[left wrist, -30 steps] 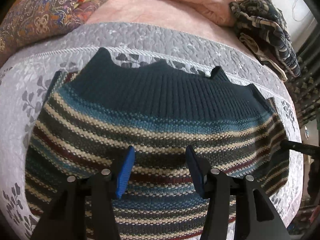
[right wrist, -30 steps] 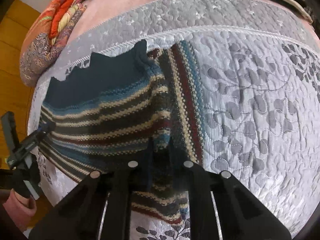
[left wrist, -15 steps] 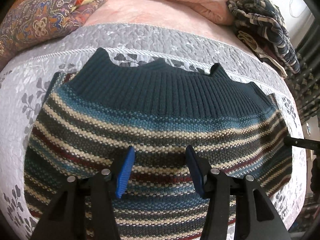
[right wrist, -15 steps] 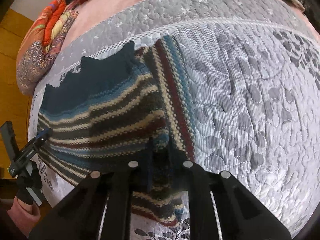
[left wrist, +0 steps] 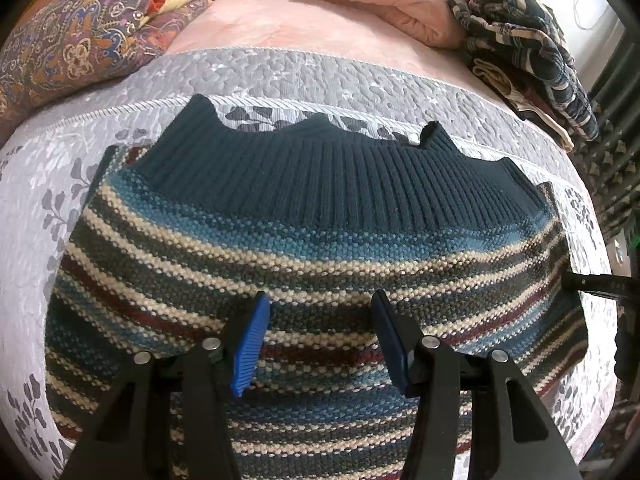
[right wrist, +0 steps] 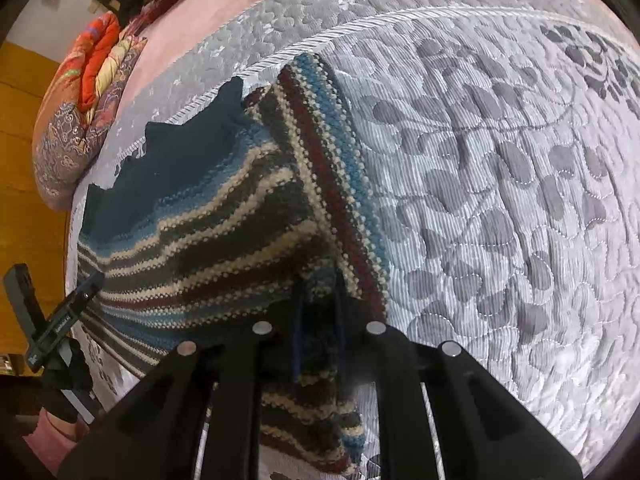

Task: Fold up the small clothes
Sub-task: 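Grasp the side edge of the folded sweater with the right tool, then lift the held side edge with the right tool and fold it over the body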

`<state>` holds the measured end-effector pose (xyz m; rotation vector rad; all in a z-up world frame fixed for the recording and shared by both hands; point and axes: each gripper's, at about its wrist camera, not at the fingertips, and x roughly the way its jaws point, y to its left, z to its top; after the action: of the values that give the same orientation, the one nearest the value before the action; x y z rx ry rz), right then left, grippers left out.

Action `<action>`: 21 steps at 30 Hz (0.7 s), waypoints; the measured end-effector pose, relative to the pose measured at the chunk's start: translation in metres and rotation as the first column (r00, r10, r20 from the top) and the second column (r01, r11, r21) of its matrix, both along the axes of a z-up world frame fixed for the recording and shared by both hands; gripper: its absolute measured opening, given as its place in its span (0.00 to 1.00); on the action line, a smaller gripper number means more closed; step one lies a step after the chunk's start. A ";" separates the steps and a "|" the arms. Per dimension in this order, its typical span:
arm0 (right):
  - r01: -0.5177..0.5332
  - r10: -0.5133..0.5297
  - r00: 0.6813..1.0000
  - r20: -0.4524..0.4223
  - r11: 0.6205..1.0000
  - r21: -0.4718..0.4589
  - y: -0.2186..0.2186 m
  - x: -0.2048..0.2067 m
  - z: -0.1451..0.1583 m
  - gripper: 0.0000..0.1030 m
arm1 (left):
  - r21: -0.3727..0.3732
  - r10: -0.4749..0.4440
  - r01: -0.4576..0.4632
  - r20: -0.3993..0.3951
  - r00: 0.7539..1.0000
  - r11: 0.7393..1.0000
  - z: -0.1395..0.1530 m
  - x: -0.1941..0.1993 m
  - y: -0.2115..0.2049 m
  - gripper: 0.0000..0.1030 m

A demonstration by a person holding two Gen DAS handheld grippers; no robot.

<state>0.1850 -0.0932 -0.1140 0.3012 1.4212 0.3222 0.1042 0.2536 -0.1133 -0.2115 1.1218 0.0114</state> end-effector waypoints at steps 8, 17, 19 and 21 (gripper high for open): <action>-0.005 0.005 1.000 -0.001 1.000 -0.010 0.000 0.001 0.002 0.12 | 0.003 0.001 -0.001 0.003 1.000 1.000 -0.001 -0.001 0.000 0.52; 0.010 -0.010 1.000 0.001 1.000 0.007 -0.003 0.000 0.020 0.37 | -0.003 0.013 -0.013 -0.008 1.000 1.000 0.001 -0.001 -0.002 0.53; 0.019 -0.019 0.999 0.031 1.000 0.003 -0.010 -0.003 0.033 0.46 | -0.011 0.013 -0.013 -0.004 1.000 1.000 0.005 -0.002 -0.002 0.53; 0.028 -0.029 0.999 0.036 0.999 0.024 -0.019 -0.007 0.038 0.49 | -0.018 0.008 -0.008 0.006 1.000 1.000 0.010 -0.003 -0.005 0.53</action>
<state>0.1785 -0.1123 -0.0764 0.3333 1.3774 0.3202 0.1011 0.2485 -0.1030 -0.2319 1.1153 0.0082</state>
